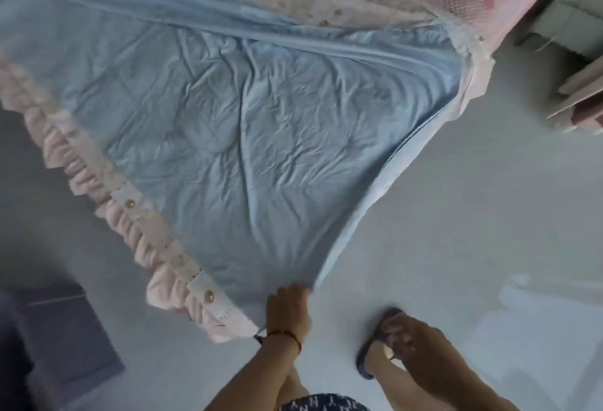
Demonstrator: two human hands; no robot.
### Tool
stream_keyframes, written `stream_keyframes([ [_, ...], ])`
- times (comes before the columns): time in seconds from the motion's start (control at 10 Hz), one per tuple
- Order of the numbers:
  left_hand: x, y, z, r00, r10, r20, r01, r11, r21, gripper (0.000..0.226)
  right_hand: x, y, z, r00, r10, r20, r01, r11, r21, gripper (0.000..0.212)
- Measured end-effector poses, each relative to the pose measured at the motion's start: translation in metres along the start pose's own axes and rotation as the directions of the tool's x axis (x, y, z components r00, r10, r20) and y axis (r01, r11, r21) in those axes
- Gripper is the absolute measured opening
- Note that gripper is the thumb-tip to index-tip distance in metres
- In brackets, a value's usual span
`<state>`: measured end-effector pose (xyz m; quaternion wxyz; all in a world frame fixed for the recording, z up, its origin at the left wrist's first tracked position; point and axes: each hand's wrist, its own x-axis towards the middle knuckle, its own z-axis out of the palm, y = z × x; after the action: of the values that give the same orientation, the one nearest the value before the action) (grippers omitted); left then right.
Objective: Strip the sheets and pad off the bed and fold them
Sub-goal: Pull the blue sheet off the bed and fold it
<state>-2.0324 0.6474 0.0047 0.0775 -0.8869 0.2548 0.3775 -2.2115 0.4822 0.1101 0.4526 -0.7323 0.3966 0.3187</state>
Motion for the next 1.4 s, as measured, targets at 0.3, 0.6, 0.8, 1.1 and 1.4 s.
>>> stream_keyframes([
  [0.3, -0.094, 0.02, -0.007, 0.918, -0.155, 0.366, 0.189, 0.98, -0.061, 0.041, 0.029, -0.034, -0.095, 0.987, -0.156, 0.03, 0.158, 0.983, -0.091, 0.027],
  [0.6, 0.001, 0.109, -0.181, 0.96, 0.017, -0.28, -0.149, 0.875, -0.46, 0.059, 0.078, -0.077, -0.221, 0.973, -0.212, -0.09, 0.205, 0.975, -0.085, 0.023],
  [0.8, 0.091, 0.198, -0.293, 0.936, 0.266, -0.232, -0.346, 0.822, -0.453, 0.075, 0.12, -0.081, -0.319, 0.949, -0.087, -0.302, 0.101, 0.994, 0.031, 0.025],
  [1.1, 0.189, 0.273, -0.418, 0.952, 0.19, -0.241, -0.294, 0.792, -0.536, 0.055, 0.258, -0.124, -0.455, 0.906, -0.11, -0.41, 0.124, 0.992, 0.007, 0.025],
  [1.4, 0.271, 0.328, -0.46, 0.983, -0.119, -0.139, -0.01, 0.725, -0.689, 0.056, 0.471, -0.154, -0.575, 0.968, -0.195, -0.158, 0.135, 0.934, -0.33, 0.054],
])
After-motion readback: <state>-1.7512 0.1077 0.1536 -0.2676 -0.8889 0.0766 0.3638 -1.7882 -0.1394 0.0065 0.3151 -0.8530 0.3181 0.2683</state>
